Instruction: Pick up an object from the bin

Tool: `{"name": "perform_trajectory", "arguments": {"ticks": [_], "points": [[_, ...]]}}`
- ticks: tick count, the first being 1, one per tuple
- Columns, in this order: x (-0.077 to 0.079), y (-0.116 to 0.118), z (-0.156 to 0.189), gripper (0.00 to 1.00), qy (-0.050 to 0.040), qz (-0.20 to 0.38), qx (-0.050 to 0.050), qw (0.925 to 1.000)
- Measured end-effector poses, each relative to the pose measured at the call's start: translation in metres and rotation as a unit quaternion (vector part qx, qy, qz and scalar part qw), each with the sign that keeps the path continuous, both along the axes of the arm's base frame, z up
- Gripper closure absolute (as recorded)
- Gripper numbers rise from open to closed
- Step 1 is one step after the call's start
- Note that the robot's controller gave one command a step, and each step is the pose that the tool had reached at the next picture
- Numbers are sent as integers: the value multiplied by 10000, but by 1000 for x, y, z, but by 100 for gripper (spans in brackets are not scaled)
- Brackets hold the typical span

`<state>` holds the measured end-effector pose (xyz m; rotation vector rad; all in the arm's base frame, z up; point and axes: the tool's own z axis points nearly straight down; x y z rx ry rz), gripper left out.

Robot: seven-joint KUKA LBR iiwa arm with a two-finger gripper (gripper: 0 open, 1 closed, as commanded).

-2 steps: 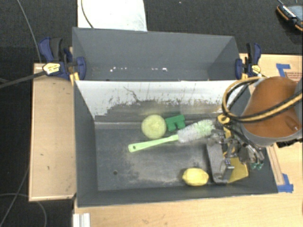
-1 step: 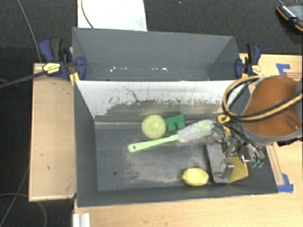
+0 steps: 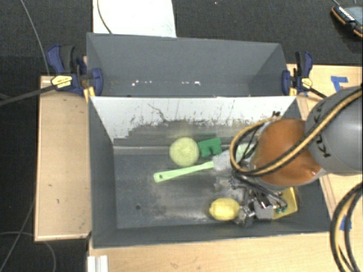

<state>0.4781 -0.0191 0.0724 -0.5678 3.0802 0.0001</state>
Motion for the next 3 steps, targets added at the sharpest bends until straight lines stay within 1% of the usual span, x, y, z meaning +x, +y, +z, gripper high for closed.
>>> {"name": "perform_trajectory", "arguments": {"ticks": [1,2,3], "points": [[1,11,55,0,22,-129,-7,9999],[60,-65,28,0,0,2801,-31,9600],[18,17,5,0,4,-352,0,9994]]}}
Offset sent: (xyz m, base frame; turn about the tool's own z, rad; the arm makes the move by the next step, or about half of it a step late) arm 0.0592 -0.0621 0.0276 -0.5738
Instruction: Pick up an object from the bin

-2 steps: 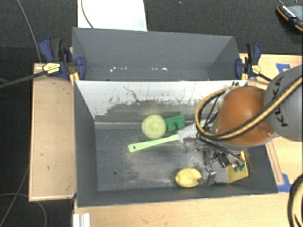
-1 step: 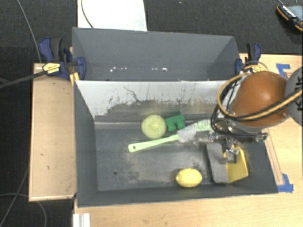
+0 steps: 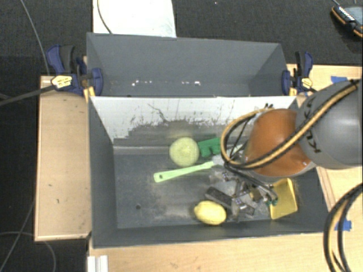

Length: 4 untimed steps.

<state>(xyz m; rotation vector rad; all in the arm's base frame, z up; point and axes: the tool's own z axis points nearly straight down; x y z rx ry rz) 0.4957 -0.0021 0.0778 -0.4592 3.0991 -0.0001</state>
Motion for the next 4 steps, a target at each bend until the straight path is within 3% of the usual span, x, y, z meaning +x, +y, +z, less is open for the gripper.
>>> {"name": "perform_trajectory", "arguments": {"ticks": [1,2,3,4], "points": [[61,-67,-6,100,-24,3390,-37,9408],[63,-71,-6,100,-27,3379,-49,9411],[60,-69,23,100,16,3364,-15,9417],[62,-69,56,100,-16,3356,-27,9420]]}}
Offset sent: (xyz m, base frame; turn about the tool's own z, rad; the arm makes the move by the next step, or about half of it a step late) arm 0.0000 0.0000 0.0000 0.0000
